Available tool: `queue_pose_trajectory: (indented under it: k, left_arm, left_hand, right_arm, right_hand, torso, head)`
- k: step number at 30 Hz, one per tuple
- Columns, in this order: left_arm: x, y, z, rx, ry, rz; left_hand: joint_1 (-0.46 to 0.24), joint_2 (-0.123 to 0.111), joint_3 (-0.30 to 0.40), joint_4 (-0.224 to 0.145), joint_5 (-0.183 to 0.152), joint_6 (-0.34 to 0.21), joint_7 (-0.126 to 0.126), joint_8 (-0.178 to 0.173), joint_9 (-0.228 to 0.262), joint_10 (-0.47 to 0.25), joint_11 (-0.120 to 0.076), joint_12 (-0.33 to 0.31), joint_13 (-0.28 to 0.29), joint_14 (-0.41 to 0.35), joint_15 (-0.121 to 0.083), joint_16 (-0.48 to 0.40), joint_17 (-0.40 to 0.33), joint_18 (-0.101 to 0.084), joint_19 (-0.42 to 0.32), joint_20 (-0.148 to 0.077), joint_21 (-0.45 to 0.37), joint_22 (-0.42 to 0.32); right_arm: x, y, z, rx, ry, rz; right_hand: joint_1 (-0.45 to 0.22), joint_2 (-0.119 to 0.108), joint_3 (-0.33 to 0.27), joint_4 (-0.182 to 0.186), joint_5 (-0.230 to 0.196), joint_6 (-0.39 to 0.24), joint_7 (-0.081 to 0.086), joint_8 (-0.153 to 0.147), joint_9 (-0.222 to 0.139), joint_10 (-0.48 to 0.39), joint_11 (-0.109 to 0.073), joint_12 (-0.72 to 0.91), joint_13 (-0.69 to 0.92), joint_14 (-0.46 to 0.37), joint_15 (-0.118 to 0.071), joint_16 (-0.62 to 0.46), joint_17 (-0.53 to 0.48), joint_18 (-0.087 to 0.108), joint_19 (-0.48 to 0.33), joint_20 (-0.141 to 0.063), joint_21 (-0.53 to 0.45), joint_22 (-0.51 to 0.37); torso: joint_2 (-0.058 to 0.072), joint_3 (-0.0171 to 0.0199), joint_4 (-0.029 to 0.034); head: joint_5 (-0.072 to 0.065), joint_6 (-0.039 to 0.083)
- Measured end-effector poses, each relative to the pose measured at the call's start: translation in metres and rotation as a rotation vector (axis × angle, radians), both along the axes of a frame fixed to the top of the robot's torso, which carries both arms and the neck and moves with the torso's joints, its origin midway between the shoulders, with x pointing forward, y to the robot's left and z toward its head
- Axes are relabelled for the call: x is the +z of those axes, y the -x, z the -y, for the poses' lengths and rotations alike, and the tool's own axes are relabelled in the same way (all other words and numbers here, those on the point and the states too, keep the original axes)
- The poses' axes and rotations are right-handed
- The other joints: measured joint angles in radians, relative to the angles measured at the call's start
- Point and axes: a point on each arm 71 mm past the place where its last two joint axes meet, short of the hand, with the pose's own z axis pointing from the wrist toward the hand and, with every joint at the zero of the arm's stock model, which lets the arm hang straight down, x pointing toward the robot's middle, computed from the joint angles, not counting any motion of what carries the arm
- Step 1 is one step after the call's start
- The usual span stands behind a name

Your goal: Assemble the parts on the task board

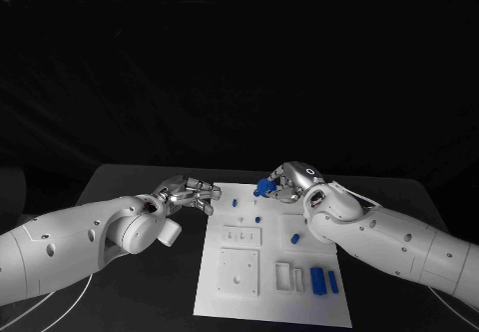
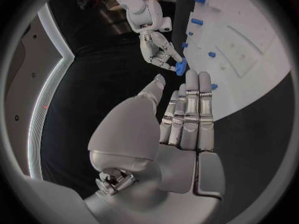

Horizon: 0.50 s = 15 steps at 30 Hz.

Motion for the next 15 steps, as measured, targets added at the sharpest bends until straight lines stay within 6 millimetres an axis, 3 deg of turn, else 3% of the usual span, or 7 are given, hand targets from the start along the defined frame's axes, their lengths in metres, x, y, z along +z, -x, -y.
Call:
queue_pose_trajectory:
  k: [7,15]
  left_arm:
    - [0.0,0.0,0.001,-0.002,0.0,0.0]
    - [0.0,0.0,0.002,-0.004,-0.001,0.001]
  left_hand:
    - [0.0,0.0,0.0,0.0,0.0,0.0,0.0,0.0,0.0,0.0,0.0,0.0,0.0,0.0,0.0,0.005,0.0,0.0,0.0,0.0,0.004,-0.003]
    - [0.0,0.0,0.0,0.0,0.0,0.0,0.0,0.0,0.0,0.0,0.0,0.0,0.0,0.0,0.0,0.005,0.0,0.0,0.0,0.0,0.004,-0.003]
  right_arm:
    - [-0.016,0.002,-0.021,0.03,0.023,-0.009]
    - [-0.034,0.0,-0.031,0.032,0.055,-0.028]
  right_hand:
    - [0.0,0.0,0.0,0.0,0.0,0.0,0.0,0.0,-0.001,0.001,0.001,0.0,0.0,0.0,0.0,0.0,0.0,0.0,0.0,0.0,0.0,0.0]
    - [0.0,0.0,0.003,-0.003,0.0,0.0,0.0,0.002,-0.003,0.001,0.002,0.0,0.001,0.0,0.0,0.0,0.0,0.0,0.0,0.0,0.0,0.0]
  torso:
    - [0.001,-0.0003,0.0015]
    - [0.001,-0.0009,0.0037]
  head:
    - [0.0,0.0]
    - [0.003,-0.004]
